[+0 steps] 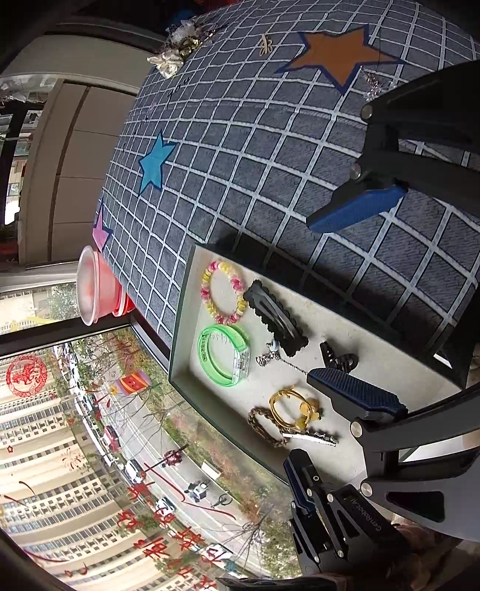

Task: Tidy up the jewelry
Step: 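Move both open tools back over the crystal bead bracelet and gold hairpin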

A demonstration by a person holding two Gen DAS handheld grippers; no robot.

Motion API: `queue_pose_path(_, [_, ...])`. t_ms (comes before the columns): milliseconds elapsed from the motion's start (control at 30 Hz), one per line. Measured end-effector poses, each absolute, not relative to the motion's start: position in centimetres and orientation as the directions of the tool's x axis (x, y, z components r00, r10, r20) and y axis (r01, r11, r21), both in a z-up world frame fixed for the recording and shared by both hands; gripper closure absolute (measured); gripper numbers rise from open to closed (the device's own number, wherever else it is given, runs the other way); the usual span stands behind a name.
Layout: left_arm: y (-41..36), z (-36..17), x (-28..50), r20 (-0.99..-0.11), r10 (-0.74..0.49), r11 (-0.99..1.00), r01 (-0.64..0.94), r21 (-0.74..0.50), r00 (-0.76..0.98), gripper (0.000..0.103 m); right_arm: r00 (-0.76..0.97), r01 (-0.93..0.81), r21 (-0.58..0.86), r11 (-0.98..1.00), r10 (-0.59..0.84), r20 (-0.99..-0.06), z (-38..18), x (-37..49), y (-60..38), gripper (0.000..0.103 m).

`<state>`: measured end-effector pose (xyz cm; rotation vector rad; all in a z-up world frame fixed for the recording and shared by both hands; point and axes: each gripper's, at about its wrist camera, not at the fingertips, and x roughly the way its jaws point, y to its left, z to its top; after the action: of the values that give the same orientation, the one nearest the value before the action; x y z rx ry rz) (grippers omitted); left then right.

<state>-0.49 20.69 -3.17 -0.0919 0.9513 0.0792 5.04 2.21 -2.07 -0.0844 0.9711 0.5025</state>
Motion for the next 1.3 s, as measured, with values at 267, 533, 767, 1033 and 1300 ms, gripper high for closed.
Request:
queue_pose_path(267, [14.9,-1.5,1.1,-0.816,-0.023,0.999,-0.014,-0.038,0.578,0.085,0.516,-0.279,0.164,0.946,0.291,-0.805,-1.8,5.5,-7.8,0.025])
queue_pose_path(533, [7.2,-0.1,2.9,-0.821,-0.121,0.991,0.12,-0.065,0.557,0.039,0.551,-0.069,0.227,0.971,0.227,-0.803,-2.2,5.3,-18.8,0.024])
queue_pose_path(767, [-0.5,-1.0,3.3,-0.796,-0.157,0.967,0.253,-0.005,0.585,0.0,0.559,0.032,0.234,0.972,0.177,-0.81,-3.0,4.5,-24.5,0.022])
queue_pose_path(1033, [-6.4,-6.5,4.4,-0.851,-0.17,0.94,0.342,0.012,0.496,0.0,0.545,0.08,0.231,0.97,0.152,-0.825,-4.4,5.7,-27.3,0.022])
queue_pose_path(1300, [-10.6,-9.0,4.5,-0.87,-0.146,0.91,0.409,0.069,0.472,0.006,0.521,0.075,0.206,0.976,0.138,-0.842,-5.9,10.6,-27.8,0.022])
